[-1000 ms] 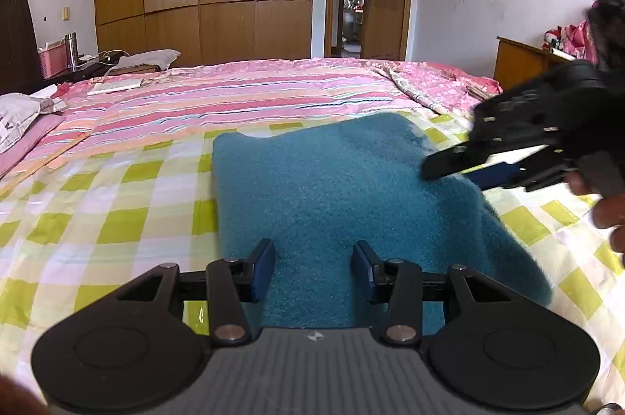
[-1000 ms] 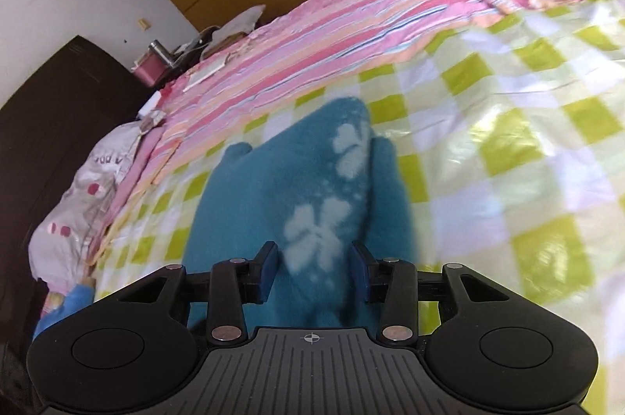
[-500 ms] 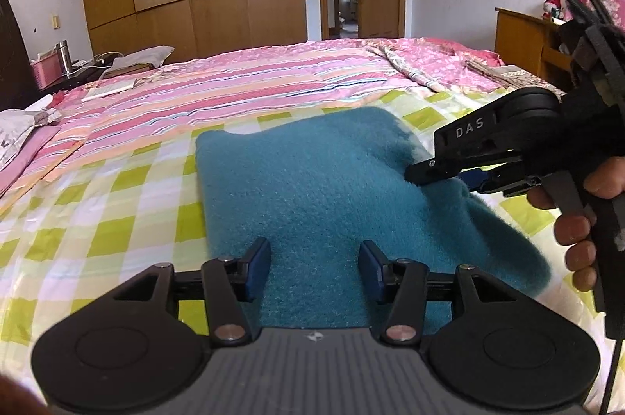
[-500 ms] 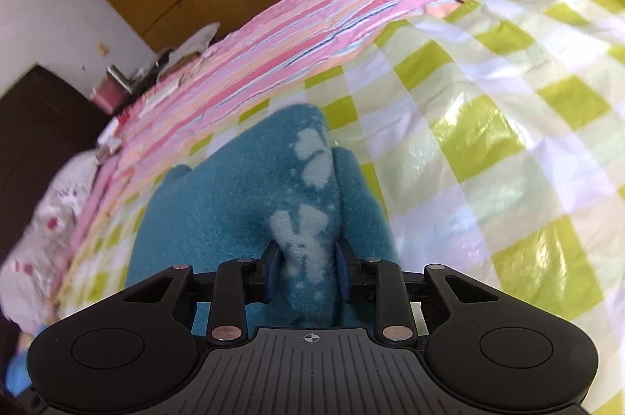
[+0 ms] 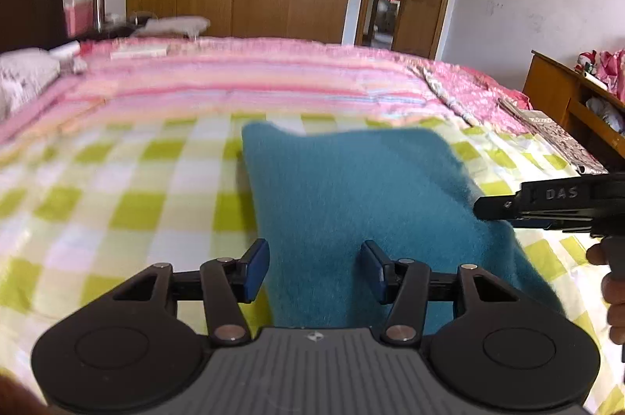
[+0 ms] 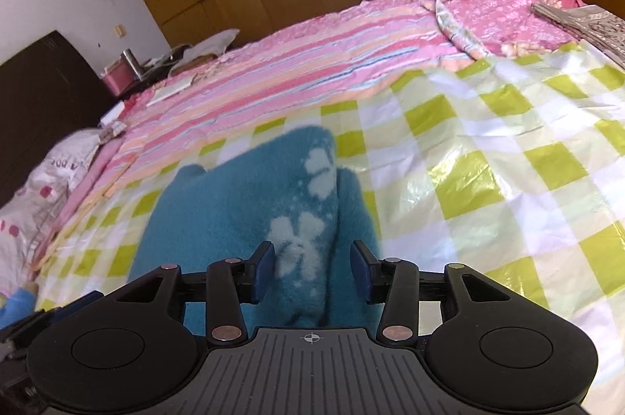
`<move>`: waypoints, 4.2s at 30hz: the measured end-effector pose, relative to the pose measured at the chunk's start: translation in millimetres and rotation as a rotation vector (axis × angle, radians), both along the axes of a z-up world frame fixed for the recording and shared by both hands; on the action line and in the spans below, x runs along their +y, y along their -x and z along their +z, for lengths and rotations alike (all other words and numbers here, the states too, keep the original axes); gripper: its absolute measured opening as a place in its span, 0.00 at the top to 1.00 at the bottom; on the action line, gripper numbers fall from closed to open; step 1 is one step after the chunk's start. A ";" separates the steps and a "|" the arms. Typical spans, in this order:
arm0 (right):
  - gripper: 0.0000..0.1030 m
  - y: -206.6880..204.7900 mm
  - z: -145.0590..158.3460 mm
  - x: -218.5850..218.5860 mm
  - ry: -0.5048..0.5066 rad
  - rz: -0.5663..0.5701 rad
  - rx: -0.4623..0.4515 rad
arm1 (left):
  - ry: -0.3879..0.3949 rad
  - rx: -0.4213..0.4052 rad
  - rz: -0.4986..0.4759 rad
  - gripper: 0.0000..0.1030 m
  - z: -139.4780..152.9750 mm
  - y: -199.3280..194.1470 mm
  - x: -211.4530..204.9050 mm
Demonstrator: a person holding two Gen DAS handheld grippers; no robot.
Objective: Fold small clothes
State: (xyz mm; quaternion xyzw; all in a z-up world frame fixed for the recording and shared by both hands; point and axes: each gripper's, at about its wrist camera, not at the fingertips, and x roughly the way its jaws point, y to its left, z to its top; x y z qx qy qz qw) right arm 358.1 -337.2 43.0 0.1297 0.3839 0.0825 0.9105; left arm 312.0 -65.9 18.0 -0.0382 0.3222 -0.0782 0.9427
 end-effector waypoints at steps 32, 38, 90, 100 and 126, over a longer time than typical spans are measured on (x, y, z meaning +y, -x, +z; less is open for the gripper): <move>0.37 38.7 -30.2 -12.7 -0.157 -0.044 0.125 | -0.015 0.071 0.038 0.39 -4.4 30.9 9.4; 0.37 78.1 4.4 -6.2 -0.031 -0.055 0.011 | -0.098 0.052 0.055 0.39 4.0 46.9 1.9; 0.38 283.6 -14.7 48.4 0.199 -0.055 -0.049 | -0.209 0.068 -0.019 0.14 -12.8 204.5 -25.3; 0.38 300.3 -11.4 49.7 0.192 -0.082 -0.062 | -0.198 0.045 -0.036 0.13 -7.9 221.2 -24.7; 0.37 328.7 -24.8 46.7 0.204 -0.128 -0.042 | -0.234 0.076 -0.060 0.10 -17.1 244.3 -32.2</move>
